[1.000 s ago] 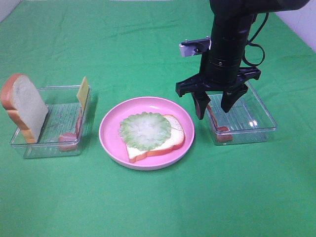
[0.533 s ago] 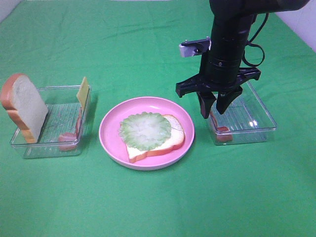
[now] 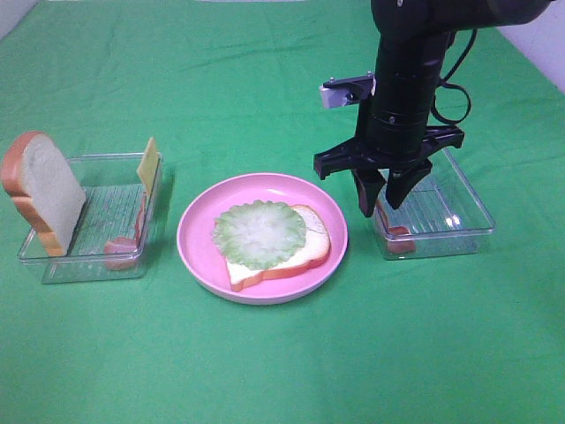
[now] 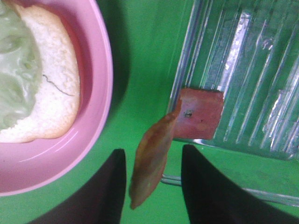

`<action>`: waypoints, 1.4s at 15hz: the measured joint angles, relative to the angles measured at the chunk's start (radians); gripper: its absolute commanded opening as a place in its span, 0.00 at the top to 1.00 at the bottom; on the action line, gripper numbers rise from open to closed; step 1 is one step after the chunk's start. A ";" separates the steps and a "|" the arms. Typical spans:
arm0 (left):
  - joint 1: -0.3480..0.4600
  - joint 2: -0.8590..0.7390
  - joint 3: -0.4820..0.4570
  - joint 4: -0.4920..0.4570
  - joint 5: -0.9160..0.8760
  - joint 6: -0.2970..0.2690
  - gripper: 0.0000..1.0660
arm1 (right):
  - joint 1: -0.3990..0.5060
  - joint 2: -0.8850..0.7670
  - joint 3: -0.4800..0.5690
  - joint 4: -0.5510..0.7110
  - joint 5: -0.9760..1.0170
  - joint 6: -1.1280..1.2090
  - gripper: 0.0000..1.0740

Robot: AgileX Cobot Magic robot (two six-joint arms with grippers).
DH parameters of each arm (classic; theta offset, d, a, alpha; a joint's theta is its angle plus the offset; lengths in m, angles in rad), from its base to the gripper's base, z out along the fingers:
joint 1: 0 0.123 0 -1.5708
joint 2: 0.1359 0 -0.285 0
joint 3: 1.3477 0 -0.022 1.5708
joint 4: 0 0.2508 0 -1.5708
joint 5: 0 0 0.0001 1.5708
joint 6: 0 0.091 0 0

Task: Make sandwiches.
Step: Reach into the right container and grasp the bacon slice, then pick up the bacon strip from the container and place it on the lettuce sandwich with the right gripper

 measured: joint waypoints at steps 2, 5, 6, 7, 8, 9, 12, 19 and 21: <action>0.000 0.000 0.000 0.000 0.000 0.000 0.22 | 0.000 0.018 0.000 -0.001 0.000 0.000 0.89; 0.000 0.000 0.000 0.000 0.000 0.000 0.22 | 0.000 0.018 0.000 -0.018 -0.001 0.000 1.00; 0.000 0.000 0.000 0.000 0.000 0.000 0.22 | 0.000 0.018 0.000 -0.019 -0.001 0.001 1.00; 0.000 0.000 0.000 0.000 0.000 0.000 0.22 | 0.000 0.018 0.000 -0.019 -0.001 0.001 1.00; 0.000 0.000 0.000 0.000 0.000 0.000 0.22 | 0.000 0.018 -0.002 -0.019 0.001 0.001 1.00; 0.000 0.000 0.000 0.000 0.000 0.000 0.22 | 0.000 0.010 -0.006 -0.019 0.001 0.001 1.00; 0.000 0.000 0.000 0.000 0.000 0.000 0.22 | 0.000 -0.038 -0.009 -0.019 0.001 0.001 1.00; 0.000 0.000 0.000 0.000 0.000 0.000 0.22 | 0.000 -0.194 -0.008 0.562 -0.007 -0.395 1.00; 0.000 0.000 0.000 0.000 0.000 0.000 0.22 | 0.000 -0.179 -0.008 0.674 -0.007 -0.470 1.00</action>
